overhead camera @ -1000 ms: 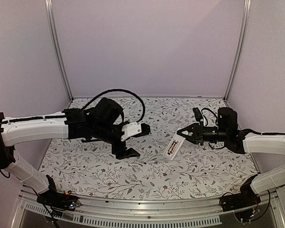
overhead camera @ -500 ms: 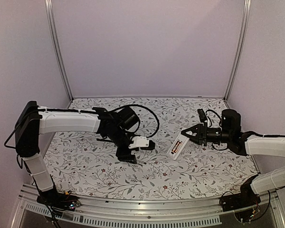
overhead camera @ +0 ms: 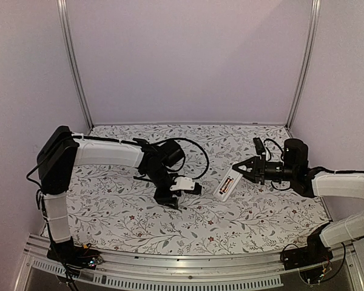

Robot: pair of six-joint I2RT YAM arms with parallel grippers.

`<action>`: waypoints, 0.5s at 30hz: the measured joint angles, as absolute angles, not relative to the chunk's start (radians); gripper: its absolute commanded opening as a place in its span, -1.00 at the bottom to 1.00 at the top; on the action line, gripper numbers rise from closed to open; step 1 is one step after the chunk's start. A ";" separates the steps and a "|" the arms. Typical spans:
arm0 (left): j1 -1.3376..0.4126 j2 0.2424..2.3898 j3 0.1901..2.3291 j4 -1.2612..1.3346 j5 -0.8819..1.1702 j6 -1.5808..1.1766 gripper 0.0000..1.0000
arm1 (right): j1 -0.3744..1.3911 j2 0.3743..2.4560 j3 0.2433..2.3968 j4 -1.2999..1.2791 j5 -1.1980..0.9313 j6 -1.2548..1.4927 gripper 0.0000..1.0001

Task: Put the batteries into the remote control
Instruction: Pick up the battery cover from the center of the board.

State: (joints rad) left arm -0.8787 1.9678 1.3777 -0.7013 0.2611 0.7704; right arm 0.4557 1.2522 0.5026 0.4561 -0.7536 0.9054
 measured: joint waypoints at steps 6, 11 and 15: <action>-0.879 2.017 1.379 -0.701 0.259 0.783 0.08 | 0.448 1.275 0.495 0.480 -0.767 0.917 -1.00; -0.879 2.035 1.379 -0.701 0.258 0.794 -0.06 | 0.442 1.283 0.490 0.502 -0.774 0.929 -1.00; -0.882 2.037 1.376 -0.698 0.251 0.797 -0.28 | 0.435 1.283 0.487 0.517 -0.778 0.939 -1.00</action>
